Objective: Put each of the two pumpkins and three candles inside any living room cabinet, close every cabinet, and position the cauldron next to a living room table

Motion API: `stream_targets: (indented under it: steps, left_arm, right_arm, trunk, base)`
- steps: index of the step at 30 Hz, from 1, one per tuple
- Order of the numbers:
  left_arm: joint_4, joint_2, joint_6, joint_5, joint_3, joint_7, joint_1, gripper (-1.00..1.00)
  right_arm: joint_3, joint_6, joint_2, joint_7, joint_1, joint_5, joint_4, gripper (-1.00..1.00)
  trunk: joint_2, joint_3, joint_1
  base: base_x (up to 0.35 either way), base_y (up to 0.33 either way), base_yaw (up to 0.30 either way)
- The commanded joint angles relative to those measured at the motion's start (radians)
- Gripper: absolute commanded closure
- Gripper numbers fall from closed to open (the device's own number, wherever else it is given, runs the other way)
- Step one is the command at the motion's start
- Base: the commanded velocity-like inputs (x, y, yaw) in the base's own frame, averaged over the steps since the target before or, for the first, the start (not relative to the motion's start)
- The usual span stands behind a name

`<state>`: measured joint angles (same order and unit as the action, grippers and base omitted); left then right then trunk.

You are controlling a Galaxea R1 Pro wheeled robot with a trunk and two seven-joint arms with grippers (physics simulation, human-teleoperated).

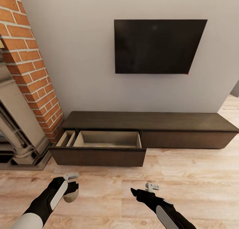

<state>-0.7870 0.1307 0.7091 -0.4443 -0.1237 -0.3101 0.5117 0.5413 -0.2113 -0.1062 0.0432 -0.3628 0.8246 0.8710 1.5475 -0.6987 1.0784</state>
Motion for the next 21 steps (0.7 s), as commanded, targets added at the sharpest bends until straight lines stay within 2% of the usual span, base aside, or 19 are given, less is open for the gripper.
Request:
stream_targets:
  steps: [1, 21]
  left_arm:
    - [-0.001, 0.001, 0.003, -0.008, -0.005, -0.010, 0.001, 1.00]
    - [-0.001, 0.002, 0.003, -0.008, -0.005, -0.010, 0.001, 1.00]
  right_arm:
    - [0.003, -0.002, -0.001, 0.004, -0.001, 0.007, 0.002, -1.00]
    - [0.002, -0.002, -0.001, 0.005, -0.001, 0.011, 0.000, -1.00]
  trunk:
    - [0.000, -0.001, 0.000]
    - [0.000, -0.001, 0.000]
  base:
    - [0.168, -0.018, 0.000]
    - [0.221, 0.014, 0.000]
